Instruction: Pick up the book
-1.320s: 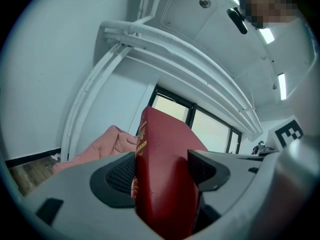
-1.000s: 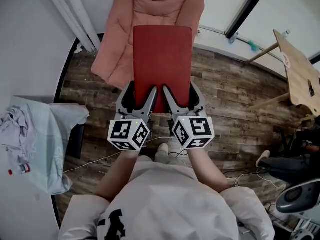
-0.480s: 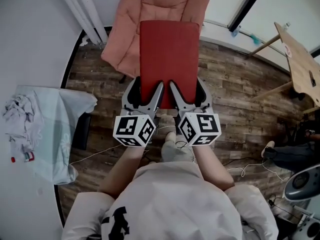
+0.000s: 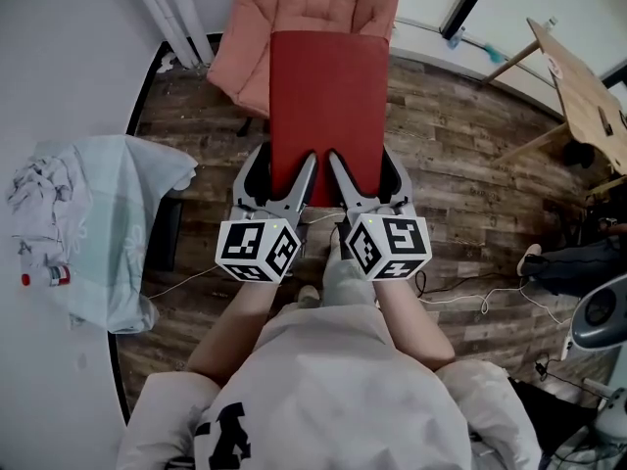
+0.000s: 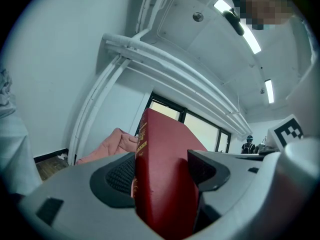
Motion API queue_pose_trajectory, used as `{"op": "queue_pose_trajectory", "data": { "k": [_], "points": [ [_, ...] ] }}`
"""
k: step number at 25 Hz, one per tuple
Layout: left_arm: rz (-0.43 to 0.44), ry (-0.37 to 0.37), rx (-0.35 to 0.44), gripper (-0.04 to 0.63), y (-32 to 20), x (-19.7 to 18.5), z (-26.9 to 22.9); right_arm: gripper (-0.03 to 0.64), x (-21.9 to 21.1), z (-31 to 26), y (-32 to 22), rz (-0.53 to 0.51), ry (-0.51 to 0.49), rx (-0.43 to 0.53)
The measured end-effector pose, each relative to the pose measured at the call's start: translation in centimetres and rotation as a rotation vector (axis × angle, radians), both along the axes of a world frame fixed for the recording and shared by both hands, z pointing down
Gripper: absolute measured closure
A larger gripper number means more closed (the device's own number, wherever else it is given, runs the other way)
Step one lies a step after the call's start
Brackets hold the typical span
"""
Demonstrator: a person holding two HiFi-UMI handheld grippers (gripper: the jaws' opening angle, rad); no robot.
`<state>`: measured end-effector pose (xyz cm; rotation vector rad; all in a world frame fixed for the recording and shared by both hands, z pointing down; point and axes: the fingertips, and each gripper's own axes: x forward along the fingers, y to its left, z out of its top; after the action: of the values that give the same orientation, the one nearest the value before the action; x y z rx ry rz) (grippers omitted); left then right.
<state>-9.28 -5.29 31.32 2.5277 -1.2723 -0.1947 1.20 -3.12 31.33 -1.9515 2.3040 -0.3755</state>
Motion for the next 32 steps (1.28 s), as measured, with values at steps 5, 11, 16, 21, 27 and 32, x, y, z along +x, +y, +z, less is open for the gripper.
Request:
{"op": "queue_pose_trajectory", "data": {
  "k": [5,11,16,21,27,32],
  "points": [
    [0.010,-0.008,-0.004,0.282,3.0,-1.0,-0.4,0.278,-1.0,-0.3,3.1,0.015,-0.016,-0.010],
    [0.011,-0.005,0.011,0.281,4.4,-1.4,-1.1,0.278,-1.4,-1.0,4.6,0.018,-0.012,0.002],
    [0.017,-0.007,0.024,0.281,6.0,-1.9,-1.1,0.278,-1.9,-0.8,6.3,0.027,-0.019,0.012],
    [0.006,-0.014,0.024,0.281,7.4,-2.3,-1.1,0.278,-2.3,-0.9,7.5,0.013,-0.020,0.011],
    [-0.009,-0.024,0.025,0.281,9.4,-2.3,-1.0,0.278,-2.2,-0.6,9.4,-0.004,-0.030,0.009],
    [-0.027,-0.024,0.020,0.281,12.4,-1.5,-0.9,0.278,-1.5,-0.6,12.1,-0.026,-0.022,0.006]
  ]
}}
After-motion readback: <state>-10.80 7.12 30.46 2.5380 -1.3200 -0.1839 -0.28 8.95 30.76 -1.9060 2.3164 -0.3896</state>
